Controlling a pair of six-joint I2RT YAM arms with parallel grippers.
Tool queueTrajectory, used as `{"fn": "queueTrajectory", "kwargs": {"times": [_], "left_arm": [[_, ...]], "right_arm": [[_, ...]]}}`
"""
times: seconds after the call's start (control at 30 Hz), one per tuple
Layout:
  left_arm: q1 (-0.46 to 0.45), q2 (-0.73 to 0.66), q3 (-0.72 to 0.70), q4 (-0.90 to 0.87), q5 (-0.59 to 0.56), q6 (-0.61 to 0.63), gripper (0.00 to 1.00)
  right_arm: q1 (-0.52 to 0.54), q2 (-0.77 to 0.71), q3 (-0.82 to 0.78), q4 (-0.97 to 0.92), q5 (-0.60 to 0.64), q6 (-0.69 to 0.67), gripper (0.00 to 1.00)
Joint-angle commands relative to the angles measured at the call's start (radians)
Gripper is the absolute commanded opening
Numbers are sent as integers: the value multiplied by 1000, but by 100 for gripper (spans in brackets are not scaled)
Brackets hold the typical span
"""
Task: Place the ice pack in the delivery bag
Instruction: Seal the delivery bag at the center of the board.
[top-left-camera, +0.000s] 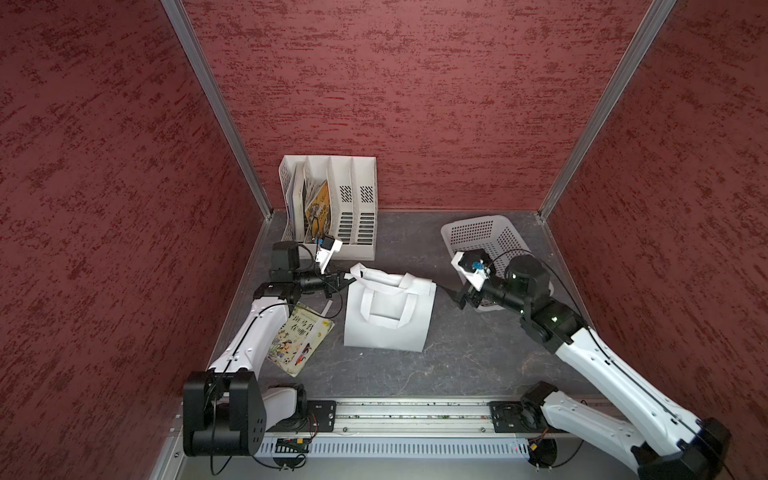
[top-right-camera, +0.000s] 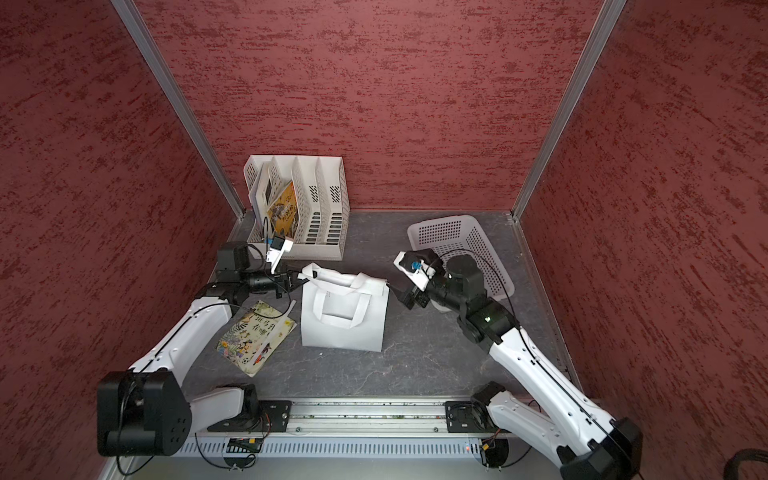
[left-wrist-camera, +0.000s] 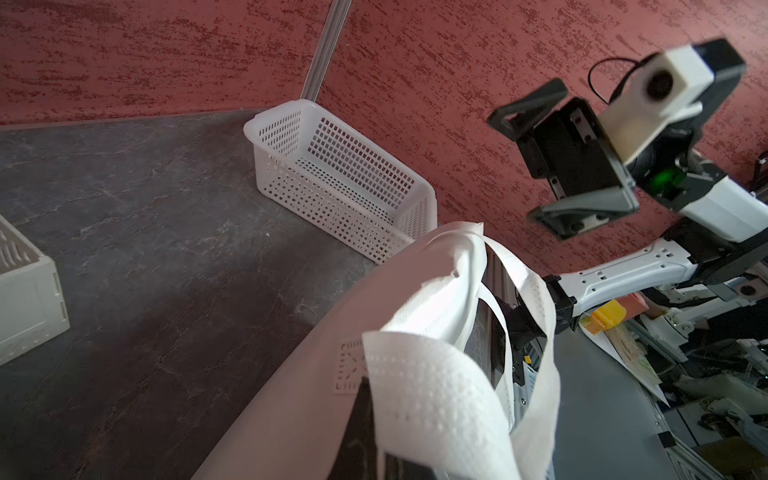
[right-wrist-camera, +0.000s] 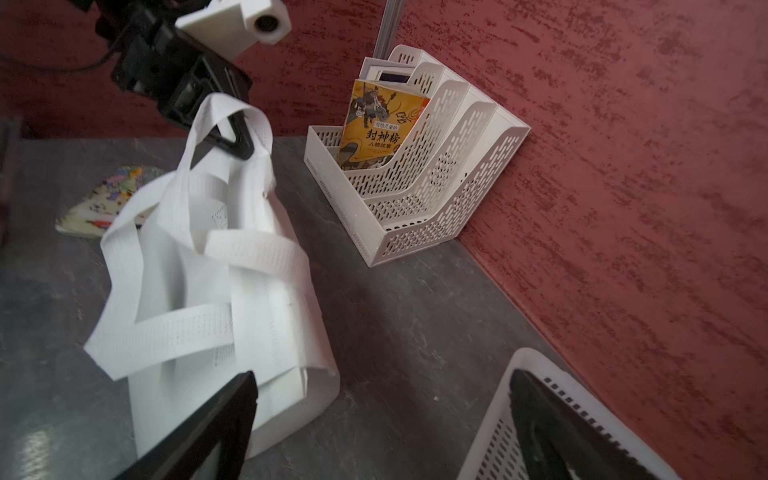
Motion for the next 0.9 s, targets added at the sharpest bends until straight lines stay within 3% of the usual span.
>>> {"fn": "queueTrajectory", "kwargs": {"times": [0.0, 0.2, 0.4, 0.5, 0.57, 0.63, 0.67, 0.83, 0.87], "left_arm": [[-14, -11, 25, -24, -6, 64, 0], [-39, -13, 40, -30, -36, 58, 0], [-49, -16, 41, -32, -50, 58, 0], [-52, -15, 45, -31, -50, 61, 0], [-52, -16, 47, -31, -50, 63, 0], [-49, -20, 52, -46, -62, 78, 0], [-42, -26, 52, -58, -75, 92, 0], [-23, -34, 53, -85, -66, 127, 0], [-26, -32, 56, -87, -60, 133, 0]], "right_arm": [[-22, 173, 159, -261, -351, 165, 98], [24, 305, 260, -361, -385, 57, 98], [40, 461, 360, -443, -298, -14, 90], [49, 545, 437, -480, -305, -13, 73], [53, 580, 476, -531, -333, -42, 53], [52, 593, 489, -570, -332, -69, 13], [50, 582, 473, -574, -307, -88, 0], [18, 475, 349, -449, -232, -71, 0], [19, 458, 338, -435, -250, -69, 19]]}}
